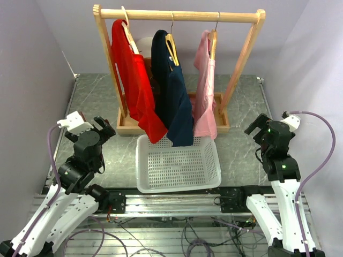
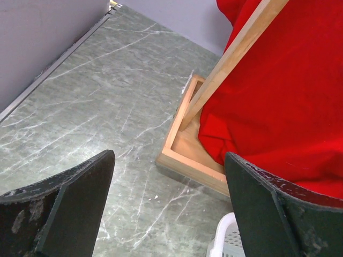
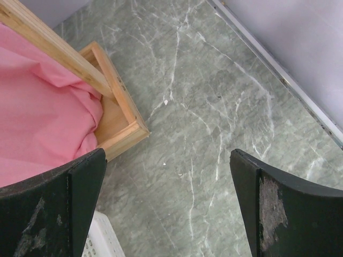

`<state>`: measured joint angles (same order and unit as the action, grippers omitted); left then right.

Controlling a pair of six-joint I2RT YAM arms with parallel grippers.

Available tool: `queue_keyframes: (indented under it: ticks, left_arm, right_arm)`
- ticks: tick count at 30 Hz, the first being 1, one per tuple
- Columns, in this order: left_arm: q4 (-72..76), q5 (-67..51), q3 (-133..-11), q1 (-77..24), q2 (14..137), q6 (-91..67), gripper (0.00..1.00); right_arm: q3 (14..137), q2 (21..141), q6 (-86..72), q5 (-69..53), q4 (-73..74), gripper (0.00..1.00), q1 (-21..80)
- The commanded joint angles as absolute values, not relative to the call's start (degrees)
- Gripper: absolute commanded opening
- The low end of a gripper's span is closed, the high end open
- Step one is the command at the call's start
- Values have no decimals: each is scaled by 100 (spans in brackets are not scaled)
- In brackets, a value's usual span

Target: Remove the t-shirt from the hanger

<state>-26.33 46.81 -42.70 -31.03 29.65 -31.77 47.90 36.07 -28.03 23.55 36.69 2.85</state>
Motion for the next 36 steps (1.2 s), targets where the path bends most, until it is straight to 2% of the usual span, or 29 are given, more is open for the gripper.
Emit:
queue_keyframes:
  ticks: [1, 10, 17, 22, 31, 36]
  left_arm:
    - [-2748, 4833, -4480, -3137, 3063, -3217, 94]
    - [-2767, 4918, -4611, -3138, 3211, -3386, 94]
    - [-2554, 4518, -4931, -3138, 3188, -3160, 94]
    - [-2733, 4426, -5367, -3135, 3398, -3302, 94]
    - [-2285, 3457, -6664, -3137, 4608, -2588, 94]
    - [-2094, 2898, -7822, -3137, 5547, -2165, 94]
  right_arm:
    - [4900, 3505, -2782, 2452, 3715, 100, 262]
    - [4836, 3423, -2802, 2473, 3722, 100, 256]
    - [4733, 3110, -2488, 1561, 3288, 100, 263]
    - [4724, 2932, -2425, 1495, 3358, 100, 263]
    - [4747, 2882, -2609, 1528, 3372, 100, 257]
    - [4780, 2959, -2352, 964, 3293, 98, 264]
